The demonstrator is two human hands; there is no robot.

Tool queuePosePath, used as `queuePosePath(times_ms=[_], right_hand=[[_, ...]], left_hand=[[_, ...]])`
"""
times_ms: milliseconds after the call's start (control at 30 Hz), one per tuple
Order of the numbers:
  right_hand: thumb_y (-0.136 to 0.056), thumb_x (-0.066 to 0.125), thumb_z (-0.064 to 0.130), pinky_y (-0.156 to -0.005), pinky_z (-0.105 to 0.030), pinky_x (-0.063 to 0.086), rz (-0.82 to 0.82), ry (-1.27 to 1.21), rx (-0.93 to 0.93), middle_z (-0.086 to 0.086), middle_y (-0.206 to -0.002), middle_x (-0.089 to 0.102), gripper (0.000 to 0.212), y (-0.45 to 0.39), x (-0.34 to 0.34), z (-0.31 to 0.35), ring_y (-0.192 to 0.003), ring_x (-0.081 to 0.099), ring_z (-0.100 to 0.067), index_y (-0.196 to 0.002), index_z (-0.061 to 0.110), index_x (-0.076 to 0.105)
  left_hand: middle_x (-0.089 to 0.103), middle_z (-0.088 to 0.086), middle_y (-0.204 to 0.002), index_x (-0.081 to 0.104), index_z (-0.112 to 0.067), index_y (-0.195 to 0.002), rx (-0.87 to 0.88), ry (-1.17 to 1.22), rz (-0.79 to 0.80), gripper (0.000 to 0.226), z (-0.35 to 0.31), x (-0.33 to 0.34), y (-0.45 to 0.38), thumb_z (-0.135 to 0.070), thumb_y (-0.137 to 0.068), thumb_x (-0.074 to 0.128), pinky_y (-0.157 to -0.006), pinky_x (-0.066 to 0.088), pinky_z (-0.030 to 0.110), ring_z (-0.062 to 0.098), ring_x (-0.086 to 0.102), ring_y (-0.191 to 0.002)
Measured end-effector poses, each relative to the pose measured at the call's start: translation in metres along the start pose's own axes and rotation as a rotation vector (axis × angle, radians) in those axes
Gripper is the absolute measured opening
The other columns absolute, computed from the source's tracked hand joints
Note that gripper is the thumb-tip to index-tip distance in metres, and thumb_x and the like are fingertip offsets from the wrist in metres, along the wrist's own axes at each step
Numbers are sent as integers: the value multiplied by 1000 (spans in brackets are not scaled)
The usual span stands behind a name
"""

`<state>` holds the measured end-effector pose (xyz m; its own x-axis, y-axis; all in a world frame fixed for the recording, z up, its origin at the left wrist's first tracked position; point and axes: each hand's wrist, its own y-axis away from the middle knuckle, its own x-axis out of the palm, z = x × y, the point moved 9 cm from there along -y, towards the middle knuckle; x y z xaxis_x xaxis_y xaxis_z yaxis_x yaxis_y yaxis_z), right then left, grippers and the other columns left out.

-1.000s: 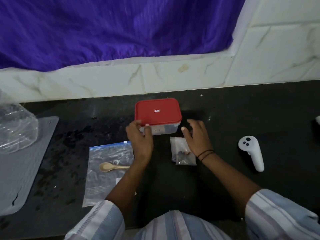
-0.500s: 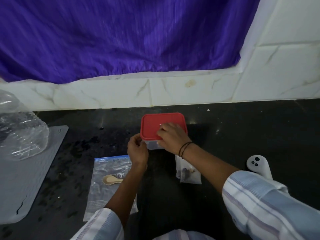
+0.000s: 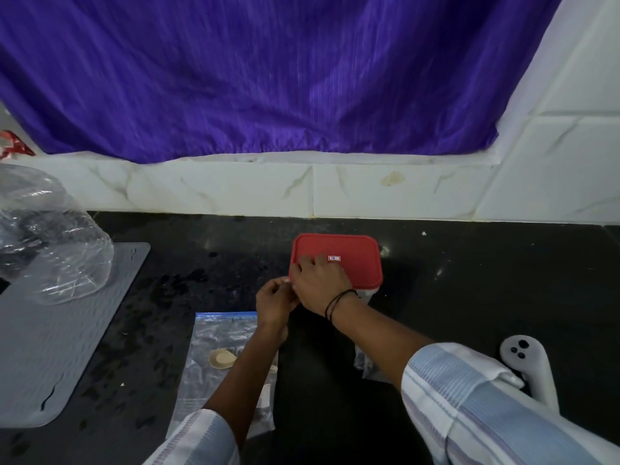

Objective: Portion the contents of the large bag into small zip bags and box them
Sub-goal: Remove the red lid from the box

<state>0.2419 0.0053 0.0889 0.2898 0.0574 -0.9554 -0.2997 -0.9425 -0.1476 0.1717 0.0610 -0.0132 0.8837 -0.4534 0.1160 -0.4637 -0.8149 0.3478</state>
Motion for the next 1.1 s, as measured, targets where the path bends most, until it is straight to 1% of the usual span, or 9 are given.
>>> queuePosePath(times_ms=[67, 133, 333, 500, 667, 800, 867, 1033, 1100], right_hand=[[-76, 71, 27, -43, -29, 27, -31, 25, -22, -7, -78, 64, 16, 0, -1, 4, -59, 57, -25, -86, 15, 70], [-77, 70, 24, -43, -28, 26, -60, 10, -29, -6, -76, 63, 11, 2, -1, 5, -55, 55, -24, -82, 15, 70], [-76, 69, 22, -36, -24, 32, -230, -100, 90, -7, -73, 61, 14, -4, -23, -20, -45, 54, -25, -84, 11, 67], [-97, 54, 24, -44, -25, 38, -363, -252, 295, -8, -89, 65, 20, 10, -45, -56, -60, 61, -23, -105, 10, 65], [-100, 43, 32, -55, -24, 42, -654, -500, 491, -7, -85, 59, 30, 51, -80, -109, -66, 51, -15, -92, 6, 57], [-100, 47, 17, -65, -22, 34, -853, -758, 737, -5, -85, 52, 20, 105, -75, -176, -73, 46, -16, -92, 1, 56], [-99, 46, 18, -70, -25, 37, -900, -858, 870, -6, -88, 55, 19, 128, -58, -205, -78, 50, -18, -95, 3, 57], [-96, 47, 24, -84, -46, 56, -905, -1336, 1438, -12, -104, 64, 16, 207, 52, -262, -94, 65, -27, -105, 14, 56], [-94, 48, 19, -79, -51, 58, -854, -1475, 1574, -16, -107, 65, 18, 235, 93, -269, -92, 67, -30, -109, 13, 57]], left_hand=[[67, 15, -80, 66, 3, -91, -4, -28, -18, 19, -2, -2, -5, 0, -99, 50, -62, 59, 28, 22, 65, -74], [69, 15, -80, 67, 4, -91, 2, -56, -26, 18, -4, -2, -9, 0, -97, 51, -60, 57, 28, 21, 66, -72], [71, 24, -92, 68, 2, -95, 79, -57, -70, 16, -1, -2, -10, -4, -100, 54, -75, 62, 40, 29, 68, -81], [69, 14, -87, 67, -10, -86, 52, -113, -145, 17, -1, -4, -12, -8, -98, 55, -79, 62, 43, 25, 68, -80], [69, 6, -97, 64, -19, -94, 48, -208, -184, 12, -7, -4, -6, -14, -100, 54, -83, 61, 40, 21, 70, -90], [68, 6, -105, 64, -17, -104, 57, -275, -229, 11, -8, -2, -3, -15, -101, 54, -90, 59, 43, 23, 68, -97], [67, 7, -110, 64, -13, -111, 113, -331, -287, 15, -16, -8, 1, -17, -101, 54, -92, 57, 43, 24, 66, -101], [61, 2, -102, 61, -15, -100, 501, -419, -310, 5, -59, 15, 32, -14, -100, 56, -81, 55, 31, 19, 63, -93], [62, 4, -105, 62, -11, -105, 582, -435, -282, 8, -64, 25, 41, -15, -99, 58, -83, 56, 32, 18, 62, -96]])
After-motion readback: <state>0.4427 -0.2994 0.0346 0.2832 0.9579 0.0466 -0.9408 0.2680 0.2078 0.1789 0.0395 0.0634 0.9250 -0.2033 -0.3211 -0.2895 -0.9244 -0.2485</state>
